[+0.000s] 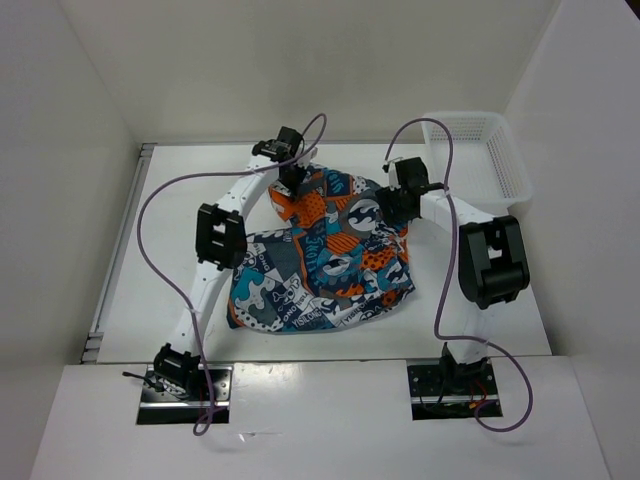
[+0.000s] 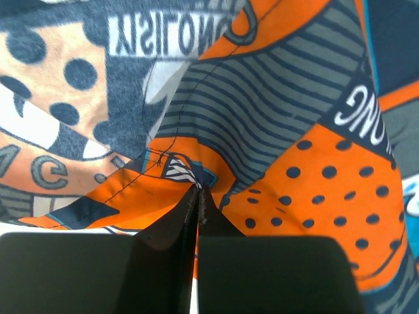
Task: Fold and stack the shorts
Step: Flatten the shorts out
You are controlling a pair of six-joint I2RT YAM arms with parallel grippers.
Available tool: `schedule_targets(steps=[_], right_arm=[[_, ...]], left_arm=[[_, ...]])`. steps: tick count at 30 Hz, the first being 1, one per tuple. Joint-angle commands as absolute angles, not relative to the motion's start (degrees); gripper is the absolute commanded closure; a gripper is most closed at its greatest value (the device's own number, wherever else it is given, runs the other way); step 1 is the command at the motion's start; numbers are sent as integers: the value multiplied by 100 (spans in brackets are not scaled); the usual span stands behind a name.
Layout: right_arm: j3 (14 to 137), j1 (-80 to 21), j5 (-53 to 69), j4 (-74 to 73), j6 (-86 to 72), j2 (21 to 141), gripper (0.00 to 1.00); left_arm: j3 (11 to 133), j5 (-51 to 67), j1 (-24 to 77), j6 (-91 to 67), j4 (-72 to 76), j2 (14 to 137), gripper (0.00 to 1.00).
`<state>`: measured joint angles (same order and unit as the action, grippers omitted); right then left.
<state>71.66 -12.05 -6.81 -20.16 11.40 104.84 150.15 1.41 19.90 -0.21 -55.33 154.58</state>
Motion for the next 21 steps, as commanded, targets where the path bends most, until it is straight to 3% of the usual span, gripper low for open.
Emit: schedule_targets(steps=[1, 5, 10, 12, 17, 19, 21], right_arm=[[7163, -1134, -625, -1591, 1151, 10669, 19], [7329, -1134, -484, -1538, 1151, 10907, 26], [7514, -1195, -431, -1538, 1221, 11179, 48], [7515, -1326, -492, -1486, 1291, 11241, 48], [7628, -1459, -492, -1485, 1354, 11189, 34], [7690, -1511, -492, -1590, 1406, 11136, 30], [7857, -1512, -492, -1643, 1599, 11057, 27]], left_arm=[[14635, 386, 1697, 0, -6047, 14908, 100], [13513, 659, 1407, 0, -5793, 13714, 99], [10779, 150, 1406, 0, -4887, 11797, 98], [9832, 97, 1337, 0, -4887, 11419, 98], [8483, 44, 880, 0, -5114, 11013, 95], [8481, 123, 774, 0, -5186, 10952, 58], [8823, 185, 703, 0, -5247, 10951, 45]])
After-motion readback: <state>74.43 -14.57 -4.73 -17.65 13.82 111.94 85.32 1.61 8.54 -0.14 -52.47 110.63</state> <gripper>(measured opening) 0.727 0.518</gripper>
